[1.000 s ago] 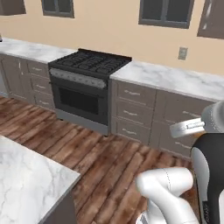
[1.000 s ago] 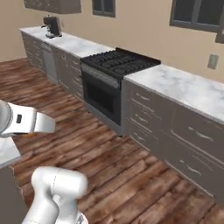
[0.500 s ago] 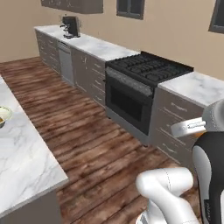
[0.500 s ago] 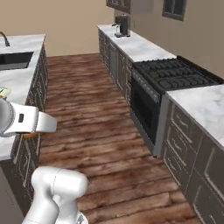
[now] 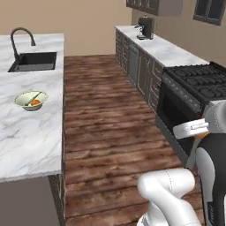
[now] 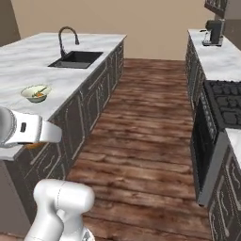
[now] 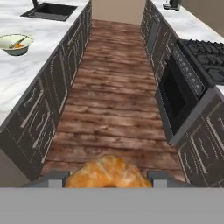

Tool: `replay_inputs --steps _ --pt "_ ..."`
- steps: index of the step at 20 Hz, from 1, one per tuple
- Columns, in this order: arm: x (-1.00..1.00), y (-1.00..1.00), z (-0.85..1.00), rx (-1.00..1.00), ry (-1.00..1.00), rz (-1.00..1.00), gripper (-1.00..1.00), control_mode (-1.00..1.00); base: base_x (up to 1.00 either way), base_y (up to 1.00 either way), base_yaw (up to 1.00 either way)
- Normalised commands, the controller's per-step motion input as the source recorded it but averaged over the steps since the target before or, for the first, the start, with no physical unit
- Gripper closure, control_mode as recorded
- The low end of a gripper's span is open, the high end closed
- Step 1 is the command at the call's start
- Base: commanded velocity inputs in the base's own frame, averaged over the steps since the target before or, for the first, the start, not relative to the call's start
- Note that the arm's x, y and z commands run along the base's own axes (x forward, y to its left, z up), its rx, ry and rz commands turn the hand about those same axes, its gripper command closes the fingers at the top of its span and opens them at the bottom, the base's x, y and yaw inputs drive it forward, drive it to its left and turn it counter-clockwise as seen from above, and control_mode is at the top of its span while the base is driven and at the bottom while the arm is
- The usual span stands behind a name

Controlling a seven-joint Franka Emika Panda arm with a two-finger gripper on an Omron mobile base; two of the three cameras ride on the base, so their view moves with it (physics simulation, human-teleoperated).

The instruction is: Take the tangerine, orange, and fish from the freezer and place them in the bowl on the counter.

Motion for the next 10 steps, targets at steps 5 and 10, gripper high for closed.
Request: replay_inputs --steps 5,10 --pt "0.00 0.00 0.00 0.00 0.00 0.00 1.00 1.00 0.59 -0.55 0.65" --pt "0.00 0.00 0.00 0.00 0.00 0.00 1.00 1.00 0.64 -0.52 0.65"
